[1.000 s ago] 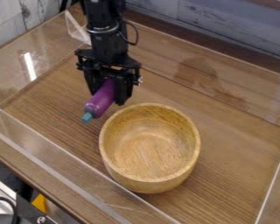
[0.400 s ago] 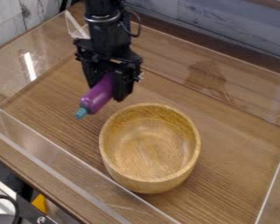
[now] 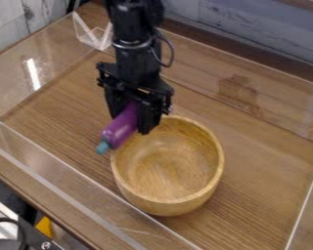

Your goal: Put the purple eggplant in the brown bowl

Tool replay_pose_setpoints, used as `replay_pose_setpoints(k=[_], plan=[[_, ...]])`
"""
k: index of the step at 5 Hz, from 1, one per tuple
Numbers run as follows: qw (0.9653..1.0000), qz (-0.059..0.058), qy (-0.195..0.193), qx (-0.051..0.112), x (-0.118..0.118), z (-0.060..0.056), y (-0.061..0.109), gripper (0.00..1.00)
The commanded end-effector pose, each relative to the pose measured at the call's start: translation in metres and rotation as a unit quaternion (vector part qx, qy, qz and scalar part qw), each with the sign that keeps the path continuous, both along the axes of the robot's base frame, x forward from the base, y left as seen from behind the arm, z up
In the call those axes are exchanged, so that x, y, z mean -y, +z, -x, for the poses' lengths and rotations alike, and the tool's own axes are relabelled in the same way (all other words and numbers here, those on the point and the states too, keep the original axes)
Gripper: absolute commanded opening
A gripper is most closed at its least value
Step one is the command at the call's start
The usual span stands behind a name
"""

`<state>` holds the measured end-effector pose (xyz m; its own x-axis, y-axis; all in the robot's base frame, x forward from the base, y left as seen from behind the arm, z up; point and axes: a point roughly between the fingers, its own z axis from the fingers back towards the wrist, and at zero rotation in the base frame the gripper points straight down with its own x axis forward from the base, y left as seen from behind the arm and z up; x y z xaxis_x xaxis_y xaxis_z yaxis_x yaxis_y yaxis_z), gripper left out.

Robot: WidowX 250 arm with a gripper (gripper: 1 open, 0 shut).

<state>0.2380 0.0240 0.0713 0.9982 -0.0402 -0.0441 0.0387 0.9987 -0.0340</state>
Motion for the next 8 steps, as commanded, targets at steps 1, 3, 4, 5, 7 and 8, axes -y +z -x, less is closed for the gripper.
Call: replay_pose_setpoints(k=[1, 3, 4, 5, 7, 8], plan=[[0.9992, -0.007, -0.038, 0.011, 0.015, -0.004, 0.009, 1.00], [0.9952, -0.019, -0.090, 0.034, 0.039, -0.017, 0.013, 1.00], [0.9956, -0.018, -0.084, 0.038, 0.042, -0.017, 0.018, 0.00], [0.9956, -0.017, -0.082, 0.041, 0.042, -0.020, 0.018, 0.00], [0.9951, -0.018, -0.063, 0.074, 0.051, -0.014, 0.052, 0.00], [0.9963, -0.016, -0.038, 0.075, 0.056, -0.002, 0.057, 1.00]])
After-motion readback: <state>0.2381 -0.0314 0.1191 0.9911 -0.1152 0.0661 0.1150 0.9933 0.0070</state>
